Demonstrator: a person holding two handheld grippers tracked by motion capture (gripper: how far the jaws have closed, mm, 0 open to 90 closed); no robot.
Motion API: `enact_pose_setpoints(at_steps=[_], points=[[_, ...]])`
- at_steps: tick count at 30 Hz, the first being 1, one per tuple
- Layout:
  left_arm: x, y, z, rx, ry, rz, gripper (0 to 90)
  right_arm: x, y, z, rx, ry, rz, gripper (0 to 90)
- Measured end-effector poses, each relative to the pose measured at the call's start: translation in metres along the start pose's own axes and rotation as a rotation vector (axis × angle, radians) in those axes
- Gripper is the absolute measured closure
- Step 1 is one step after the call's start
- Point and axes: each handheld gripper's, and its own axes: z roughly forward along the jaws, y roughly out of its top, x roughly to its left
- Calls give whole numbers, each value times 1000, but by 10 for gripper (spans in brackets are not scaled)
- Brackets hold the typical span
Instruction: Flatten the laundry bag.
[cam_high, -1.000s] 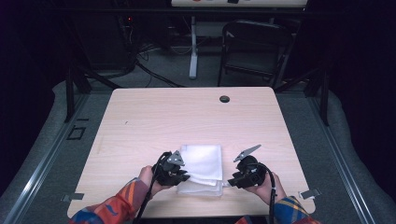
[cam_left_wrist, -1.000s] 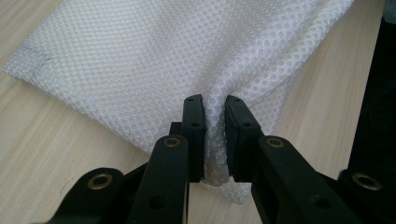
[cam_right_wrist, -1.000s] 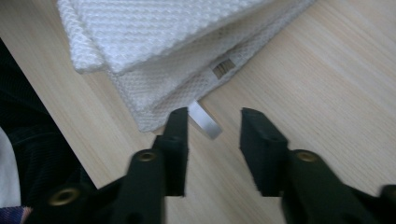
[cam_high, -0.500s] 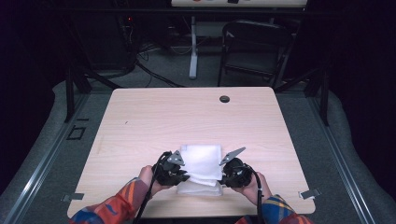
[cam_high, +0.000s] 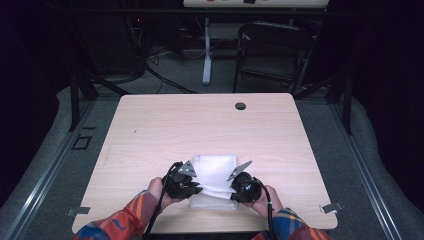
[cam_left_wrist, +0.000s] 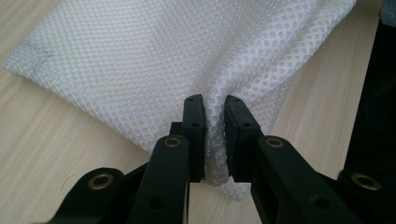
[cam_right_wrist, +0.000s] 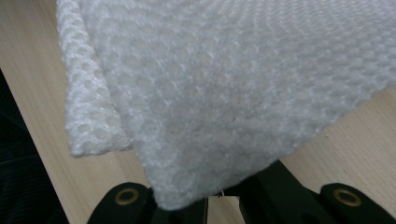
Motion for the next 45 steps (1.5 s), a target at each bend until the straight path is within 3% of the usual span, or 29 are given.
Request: enact_pose_setpoints(at_steps=[14,19,25,39,45], points=[[5,3,-3,-2,-6,-51,799,2,0,4,-12,2,-39,900],[10,6,-4,-25,10,-75,800,2,0,5,-15,4,-22,900],[20,11,-7,-58,18,-100,803,5,3,6,-11,-21,-44,900],[39,32,-15,-109,59,-147,804,5,3,6,-13,-24,-47,900],[47,47,-13,-118,70,-146,805,6,3,6,-13,-26,-51,900]])
